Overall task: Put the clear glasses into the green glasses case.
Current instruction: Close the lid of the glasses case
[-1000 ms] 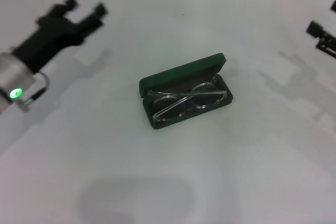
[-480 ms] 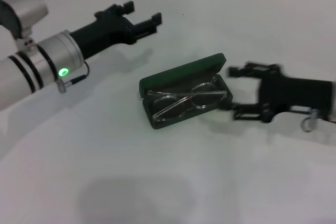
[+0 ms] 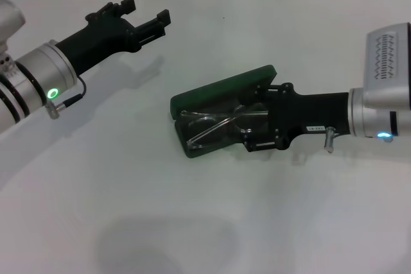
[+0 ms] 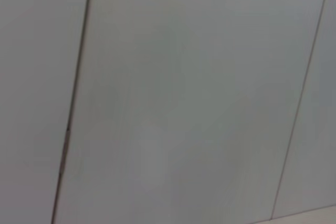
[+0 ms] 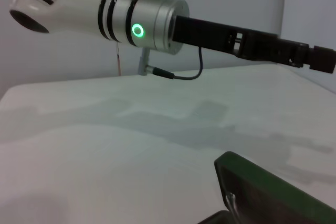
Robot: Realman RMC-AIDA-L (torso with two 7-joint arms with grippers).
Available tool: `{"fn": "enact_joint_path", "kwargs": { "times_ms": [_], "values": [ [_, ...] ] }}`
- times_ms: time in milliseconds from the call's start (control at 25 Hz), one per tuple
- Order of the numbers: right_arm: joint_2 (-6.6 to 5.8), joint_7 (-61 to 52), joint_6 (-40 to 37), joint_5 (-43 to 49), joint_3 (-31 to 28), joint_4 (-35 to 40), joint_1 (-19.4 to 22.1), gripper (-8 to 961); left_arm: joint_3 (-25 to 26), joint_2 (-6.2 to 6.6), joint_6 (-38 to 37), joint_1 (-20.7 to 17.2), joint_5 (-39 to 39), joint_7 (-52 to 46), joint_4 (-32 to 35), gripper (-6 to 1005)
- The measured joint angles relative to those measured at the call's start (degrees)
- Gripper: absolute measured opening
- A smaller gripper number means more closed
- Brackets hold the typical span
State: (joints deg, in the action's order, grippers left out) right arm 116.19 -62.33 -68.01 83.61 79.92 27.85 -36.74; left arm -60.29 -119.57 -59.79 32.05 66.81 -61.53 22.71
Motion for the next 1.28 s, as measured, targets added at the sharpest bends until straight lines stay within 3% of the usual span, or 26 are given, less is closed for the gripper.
{"fn": "enact_joint_path", "kwargs": {
  "times_ms": [360, 1040, 1280],
  "values": [
    [0.00, -2.55, 5.31, -0.61, 6.11, -0.22, -2.09, 770, 0.00, -0.05, -0.07, -0.33, -0.26, 0.25, 0.08, 888],
    [-0.27, -4.58, 6.43, 0.30, 8.03, -0.46, -2.29, 770, 0.17, -0.05, 0.08, -0.17, -0.41, 0.27, 0.05, 888],
    [-0.27, -4.09, 6.09, -0.72, 6.29, 4.61, 1.46, 770, 0.17, -0.05, 0.03, -0.37, -0.46, 0.34, 0.07, 888]
  ]
}}
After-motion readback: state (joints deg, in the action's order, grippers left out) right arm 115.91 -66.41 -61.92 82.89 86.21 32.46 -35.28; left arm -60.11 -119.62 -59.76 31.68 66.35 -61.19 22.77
